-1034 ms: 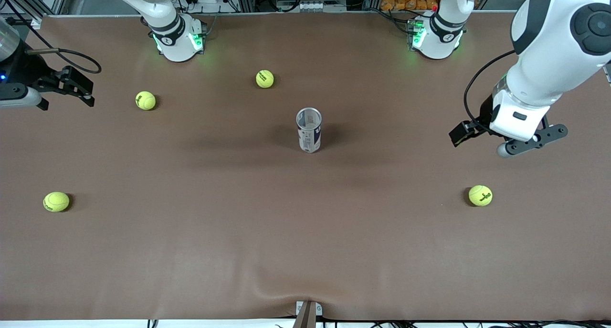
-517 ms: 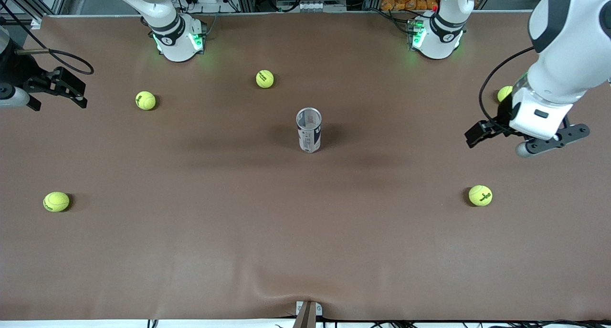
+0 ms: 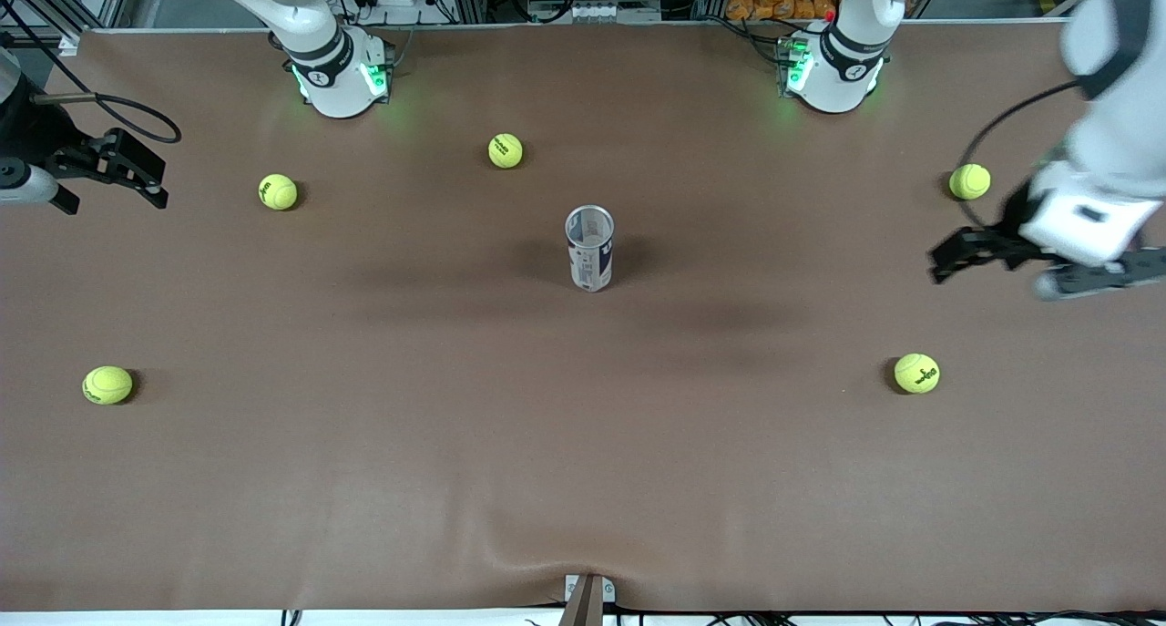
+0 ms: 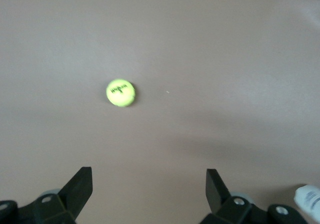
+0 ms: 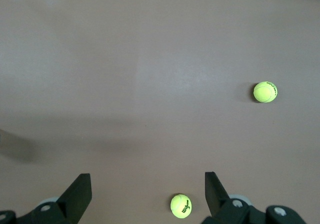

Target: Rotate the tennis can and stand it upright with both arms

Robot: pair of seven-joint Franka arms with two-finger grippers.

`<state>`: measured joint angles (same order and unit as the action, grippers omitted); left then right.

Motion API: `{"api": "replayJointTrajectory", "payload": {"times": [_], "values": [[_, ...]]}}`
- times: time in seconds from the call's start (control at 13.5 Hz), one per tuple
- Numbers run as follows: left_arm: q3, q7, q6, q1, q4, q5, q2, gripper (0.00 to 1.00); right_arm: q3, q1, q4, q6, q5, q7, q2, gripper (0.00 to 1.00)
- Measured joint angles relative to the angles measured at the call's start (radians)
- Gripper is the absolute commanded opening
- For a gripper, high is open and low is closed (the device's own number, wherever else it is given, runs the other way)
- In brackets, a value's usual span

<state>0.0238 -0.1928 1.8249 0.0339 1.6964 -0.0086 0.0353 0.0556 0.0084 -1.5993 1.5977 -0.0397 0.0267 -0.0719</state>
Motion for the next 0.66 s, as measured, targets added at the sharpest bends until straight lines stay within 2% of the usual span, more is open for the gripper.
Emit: {"api": "replayJointTrajectory", "payload": {"times": [0.15,0.37,0.66], "values": [[-0.060,0.089,-0.053,-0.002,-0.032,-0.010,-0.012,1.00,0.000,0.000,0.000,0.000,0.000,0.000,0.000,1.00],[-0.067,0.100,-0.164,0.005,-0.095,-0.010,-0.035,1.00,0.001,0.000,0.000,0.000,0.000,0.000,0.000,1.00],[-0.094,0.201,-0.199,0.006,-0.105,-0.010,-0.053,1.00,0.001,0.000,0.000,0.000,0.000,0.000,0.000,1.00]]}}
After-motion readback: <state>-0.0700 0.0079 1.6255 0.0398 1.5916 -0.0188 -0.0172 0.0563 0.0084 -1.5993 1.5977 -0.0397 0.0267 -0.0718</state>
